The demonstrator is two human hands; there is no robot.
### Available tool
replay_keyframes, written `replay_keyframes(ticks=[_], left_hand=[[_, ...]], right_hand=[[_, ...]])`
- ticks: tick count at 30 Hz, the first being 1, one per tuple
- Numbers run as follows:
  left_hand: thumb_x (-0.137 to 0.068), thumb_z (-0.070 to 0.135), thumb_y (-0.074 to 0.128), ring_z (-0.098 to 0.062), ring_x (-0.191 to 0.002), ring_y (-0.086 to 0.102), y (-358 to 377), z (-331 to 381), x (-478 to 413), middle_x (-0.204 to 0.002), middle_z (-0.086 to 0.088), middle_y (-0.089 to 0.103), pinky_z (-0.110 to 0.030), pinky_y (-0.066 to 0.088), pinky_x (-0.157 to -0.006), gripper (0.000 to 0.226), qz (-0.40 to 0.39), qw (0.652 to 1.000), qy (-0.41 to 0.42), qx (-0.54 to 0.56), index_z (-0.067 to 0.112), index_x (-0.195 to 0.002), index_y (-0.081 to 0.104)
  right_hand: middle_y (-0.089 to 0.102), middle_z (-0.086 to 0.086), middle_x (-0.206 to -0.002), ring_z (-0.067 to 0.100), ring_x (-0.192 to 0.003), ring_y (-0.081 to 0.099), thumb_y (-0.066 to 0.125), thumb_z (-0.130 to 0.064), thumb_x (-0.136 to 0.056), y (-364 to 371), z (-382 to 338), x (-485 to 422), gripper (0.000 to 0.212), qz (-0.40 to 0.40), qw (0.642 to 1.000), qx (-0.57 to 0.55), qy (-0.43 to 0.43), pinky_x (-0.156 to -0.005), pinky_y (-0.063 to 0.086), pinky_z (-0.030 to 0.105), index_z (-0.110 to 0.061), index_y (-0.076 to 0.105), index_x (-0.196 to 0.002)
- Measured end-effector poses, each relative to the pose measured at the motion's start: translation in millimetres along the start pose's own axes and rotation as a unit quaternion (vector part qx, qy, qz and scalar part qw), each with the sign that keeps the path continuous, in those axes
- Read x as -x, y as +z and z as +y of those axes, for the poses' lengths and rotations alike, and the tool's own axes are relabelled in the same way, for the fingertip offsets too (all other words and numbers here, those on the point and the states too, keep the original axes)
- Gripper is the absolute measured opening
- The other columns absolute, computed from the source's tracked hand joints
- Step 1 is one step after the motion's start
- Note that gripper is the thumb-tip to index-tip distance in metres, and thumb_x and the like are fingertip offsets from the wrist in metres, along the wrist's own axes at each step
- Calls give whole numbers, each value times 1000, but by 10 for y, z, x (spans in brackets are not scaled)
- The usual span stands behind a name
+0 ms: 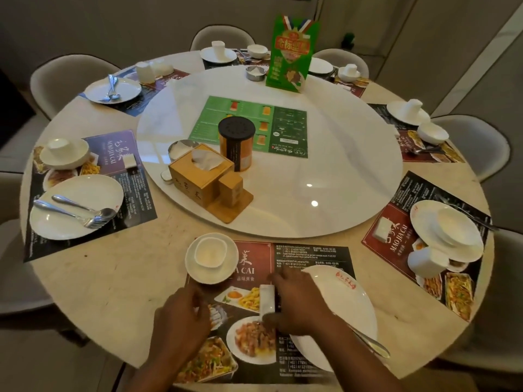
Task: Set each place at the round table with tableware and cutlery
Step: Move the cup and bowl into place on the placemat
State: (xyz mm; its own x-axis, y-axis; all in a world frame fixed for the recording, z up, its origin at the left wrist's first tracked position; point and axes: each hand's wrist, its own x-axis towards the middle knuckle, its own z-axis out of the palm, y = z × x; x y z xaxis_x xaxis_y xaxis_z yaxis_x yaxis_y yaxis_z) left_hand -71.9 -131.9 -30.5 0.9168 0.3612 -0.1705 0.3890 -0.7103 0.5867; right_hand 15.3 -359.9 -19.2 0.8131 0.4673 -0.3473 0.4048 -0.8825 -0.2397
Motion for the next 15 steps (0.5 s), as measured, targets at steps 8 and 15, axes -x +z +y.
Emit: replay_keyframes(ticks=[8, 15], left_hand=[[-86, 31, 68, -3, -83, 62, 222, 262, 337, -91, 20, 63, -22, 53, -71, 17, -13, 1000, -14, 25, 37, -97, 58], [-84, 23, 71, -6, -87, 62, 208, 312, 390, -96, 17, 60, -22, 51, -74, 30, -12, 999, -41, 29, 39, -103, 55]], right_hand=[[32, 9, -147, 31, -135, 31, 83, -49, -68, 206, -75, -35, 101, 10, 997, 28, -71, -114, 29, 43, -25, 27, -149], [47, 8, -135, 31, -123, 45, 79, -56, -70, 191, -16, -161, 88, 24, 994, 51, -94, -107, 35, 45, -17, 43, -141]])
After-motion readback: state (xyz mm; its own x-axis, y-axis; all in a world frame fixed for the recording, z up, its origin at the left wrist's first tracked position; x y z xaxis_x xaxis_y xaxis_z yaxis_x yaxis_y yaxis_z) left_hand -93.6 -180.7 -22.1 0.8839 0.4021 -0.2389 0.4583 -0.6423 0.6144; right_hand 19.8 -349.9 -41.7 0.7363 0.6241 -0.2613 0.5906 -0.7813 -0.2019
